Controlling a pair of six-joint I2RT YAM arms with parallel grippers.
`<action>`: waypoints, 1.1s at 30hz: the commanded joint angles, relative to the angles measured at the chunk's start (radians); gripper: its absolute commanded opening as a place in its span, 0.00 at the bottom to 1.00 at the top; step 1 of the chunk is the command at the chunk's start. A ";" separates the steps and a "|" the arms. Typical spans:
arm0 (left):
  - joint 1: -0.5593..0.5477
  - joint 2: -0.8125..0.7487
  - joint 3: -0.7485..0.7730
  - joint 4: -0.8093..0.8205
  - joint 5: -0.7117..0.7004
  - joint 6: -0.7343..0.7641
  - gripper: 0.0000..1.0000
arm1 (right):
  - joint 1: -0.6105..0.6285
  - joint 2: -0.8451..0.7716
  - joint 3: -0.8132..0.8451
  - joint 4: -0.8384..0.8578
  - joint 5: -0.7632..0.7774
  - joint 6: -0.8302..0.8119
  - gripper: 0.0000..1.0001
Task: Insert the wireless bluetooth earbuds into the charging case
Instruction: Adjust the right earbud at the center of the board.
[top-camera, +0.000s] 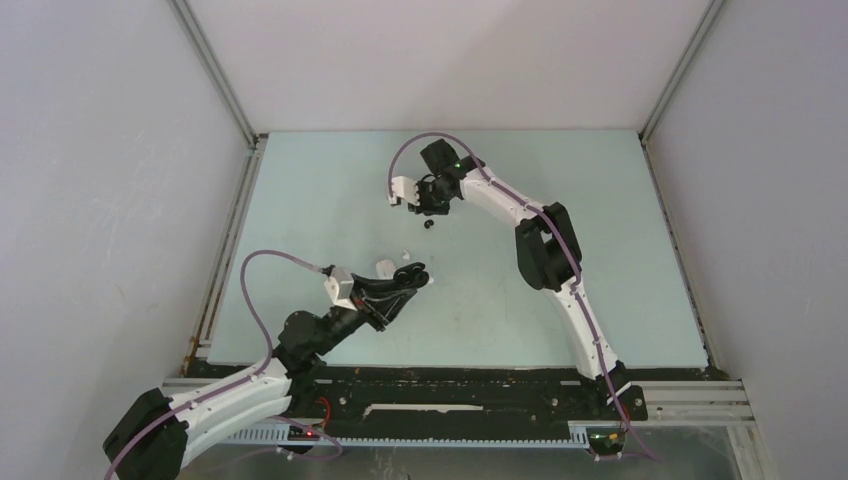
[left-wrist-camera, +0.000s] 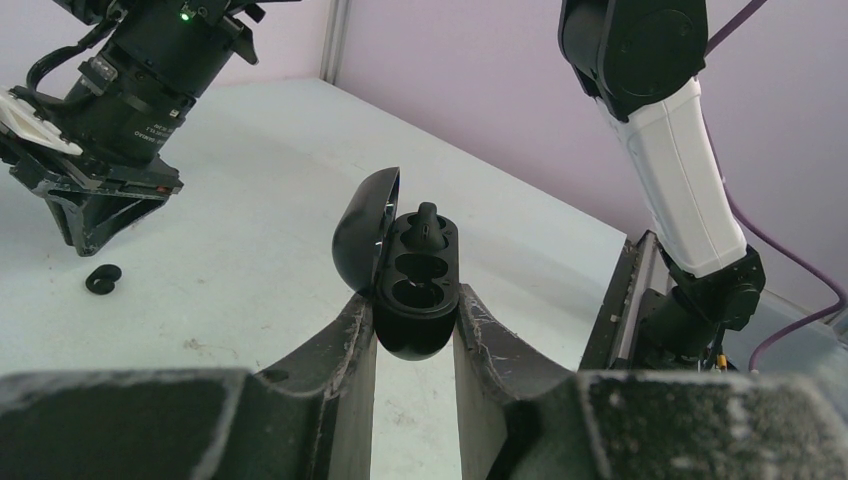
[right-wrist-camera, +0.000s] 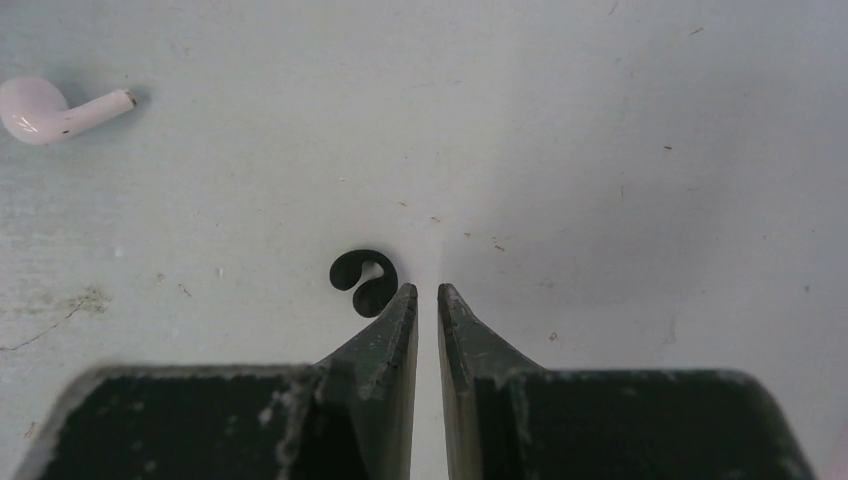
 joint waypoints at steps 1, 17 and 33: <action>0.010 0.001 -0.110 0.041 0.013 0.002 0.00 | 0.010 0.025 0.044 0.050 -0.014 0.001 0.15; 0.010 0.017 -0.103 0.038 0.014 0.006 0.00 | 0.016 0.031 0.028 -0.032 0.015 -0.055 0.16; 0.010 0.020 -0.095 0.026 0.008 0.006 0.00 | 0.022 -0.007 -0.015 -0.128 0.027 -0.101 0.22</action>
